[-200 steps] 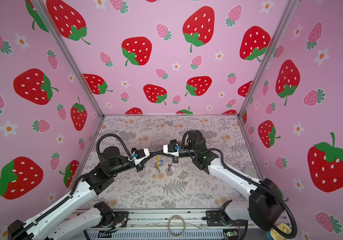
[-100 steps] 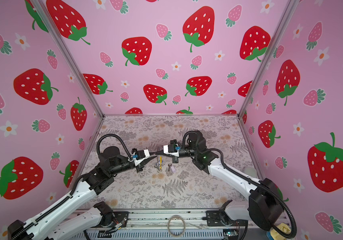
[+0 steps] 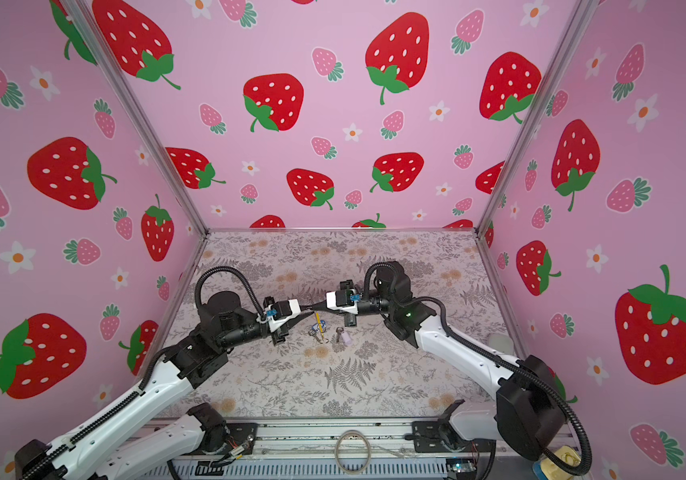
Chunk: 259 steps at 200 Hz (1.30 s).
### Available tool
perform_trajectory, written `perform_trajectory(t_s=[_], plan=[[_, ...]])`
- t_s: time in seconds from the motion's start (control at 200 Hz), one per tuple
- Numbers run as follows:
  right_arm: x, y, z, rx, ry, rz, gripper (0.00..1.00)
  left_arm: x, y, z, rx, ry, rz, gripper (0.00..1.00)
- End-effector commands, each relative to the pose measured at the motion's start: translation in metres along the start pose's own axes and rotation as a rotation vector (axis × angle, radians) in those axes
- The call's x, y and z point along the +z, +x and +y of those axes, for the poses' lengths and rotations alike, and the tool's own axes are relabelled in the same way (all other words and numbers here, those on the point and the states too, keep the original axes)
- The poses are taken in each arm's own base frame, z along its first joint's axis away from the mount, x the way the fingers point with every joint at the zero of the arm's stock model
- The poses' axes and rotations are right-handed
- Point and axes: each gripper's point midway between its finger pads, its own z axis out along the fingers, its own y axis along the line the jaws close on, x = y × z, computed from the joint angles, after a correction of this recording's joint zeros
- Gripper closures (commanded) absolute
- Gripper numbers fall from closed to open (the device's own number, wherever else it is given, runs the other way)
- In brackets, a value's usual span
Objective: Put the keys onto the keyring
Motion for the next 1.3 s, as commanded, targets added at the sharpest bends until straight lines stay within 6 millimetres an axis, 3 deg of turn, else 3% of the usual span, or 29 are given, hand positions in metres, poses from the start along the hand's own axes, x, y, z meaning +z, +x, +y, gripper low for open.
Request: perform_trajectory(t_s=[0.0,0.285,0.62,0.675,0.755,0.83,0.91,1.07,1.291], plan=[[0.002,0.014,0.003,-0.008,-0.008,0.034,1.0,-0.004,-0.03,0.001,0.065,0.026,-0.081,0.83],[-0.003,0.018,0.0,-0.023,0.007,0.05,1.0,-0.005,-0.033,0.003,0.087,0.013,-0.078,0.84],[-0.003,0.014,-0.002,-0.024,0.002,0.034,1.0,0.001,-0.03,0.001,0.08,0.049,-0.067,0.93],[-0.003,0.017,-0.002,-0.021,0.005,0.047,1.0,0.001,-0.03,0.002,0.089,0.045,-0.06,1.0],[-0.006,0.024,-0.003,-0.037,0.019,0.1,0.87,0.001,-0.03,0.005,0.111,0.034,-0.035,1.0],[-0.014,0.028,-0.009,-0.07,0.06,0.158,0.78,0.001,-0.028,0.009,0.154,0.018,0.0,1.0],[-0.027,0.029,-0.016,-0.102,0.111,0.197,0.74,0.0,-0.029,0.014,0.217,-0.017,0.027,1.0],[-0.039,0.034,-0.022,-0.168,0.142,0.293,0.74,0.007,-0.028,0.019,0.343,-0.05,0.092,1.0],[-0.042,0.018,-0.022,-0.229,0.15,0.264,0.78,0.021,-0.028,0.021,0.493,-0.075,0.178,1.0]])
